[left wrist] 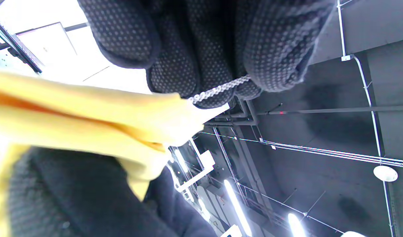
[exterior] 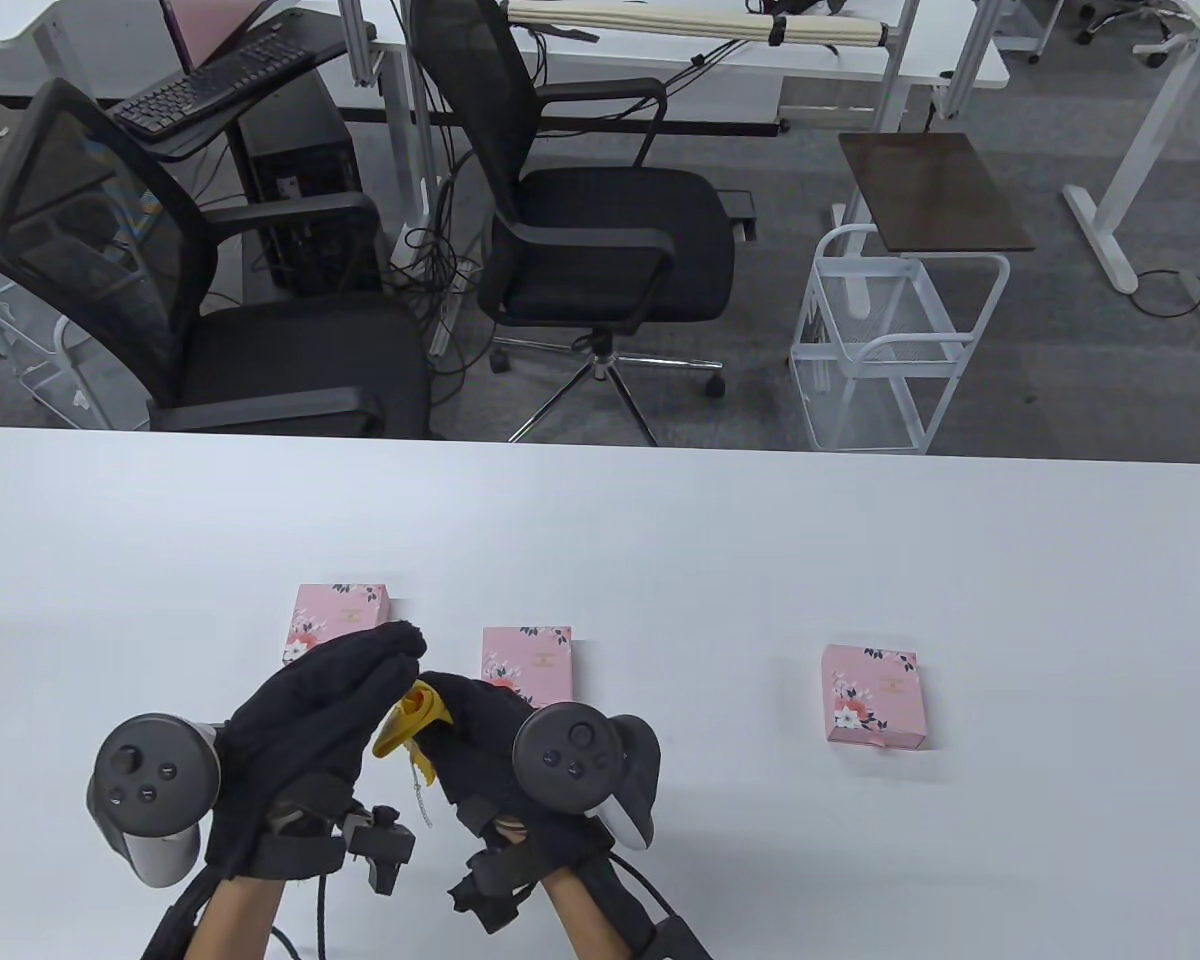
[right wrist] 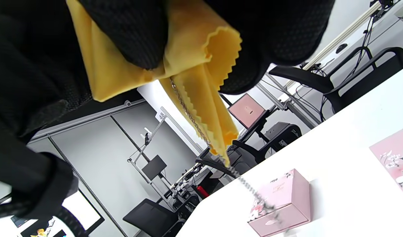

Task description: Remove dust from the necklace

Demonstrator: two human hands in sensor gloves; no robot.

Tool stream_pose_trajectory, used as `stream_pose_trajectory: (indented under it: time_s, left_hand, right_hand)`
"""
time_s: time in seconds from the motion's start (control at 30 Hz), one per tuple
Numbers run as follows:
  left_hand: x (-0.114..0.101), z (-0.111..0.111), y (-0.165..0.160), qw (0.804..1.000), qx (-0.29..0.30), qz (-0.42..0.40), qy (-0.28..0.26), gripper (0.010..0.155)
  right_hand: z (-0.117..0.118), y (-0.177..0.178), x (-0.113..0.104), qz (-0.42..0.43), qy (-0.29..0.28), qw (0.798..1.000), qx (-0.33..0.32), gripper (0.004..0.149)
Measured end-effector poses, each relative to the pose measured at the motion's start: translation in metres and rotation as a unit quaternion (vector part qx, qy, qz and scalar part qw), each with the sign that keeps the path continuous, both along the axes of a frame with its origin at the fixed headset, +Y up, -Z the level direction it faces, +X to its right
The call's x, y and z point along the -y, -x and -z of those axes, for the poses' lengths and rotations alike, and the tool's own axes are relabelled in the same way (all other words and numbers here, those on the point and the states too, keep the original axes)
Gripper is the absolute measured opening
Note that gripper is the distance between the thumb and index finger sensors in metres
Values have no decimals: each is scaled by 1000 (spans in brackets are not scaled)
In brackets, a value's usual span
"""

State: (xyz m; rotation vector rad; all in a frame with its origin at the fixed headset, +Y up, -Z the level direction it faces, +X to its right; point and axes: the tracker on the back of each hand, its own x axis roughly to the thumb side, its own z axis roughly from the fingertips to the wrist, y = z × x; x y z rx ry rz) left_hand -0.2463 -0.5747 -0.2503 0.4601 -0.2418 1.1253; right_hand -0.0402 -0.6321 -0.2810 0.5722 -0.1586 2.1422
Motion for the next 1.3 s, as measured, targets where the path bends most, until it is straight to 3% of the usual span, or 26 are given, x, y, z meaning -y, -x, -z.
stream_pose_trajectory:
  time_s: [0.47,1.3]
  left_hand:
    - [1,1,0,1000,6,-3,2,34]
    - [1,1,3,1000,8,-15,6,34]
  right_hand:
    - [-6,3,-1,-21,-37,999,34,35]
    - [-5,7,-1,-46,1,999,-6,36]
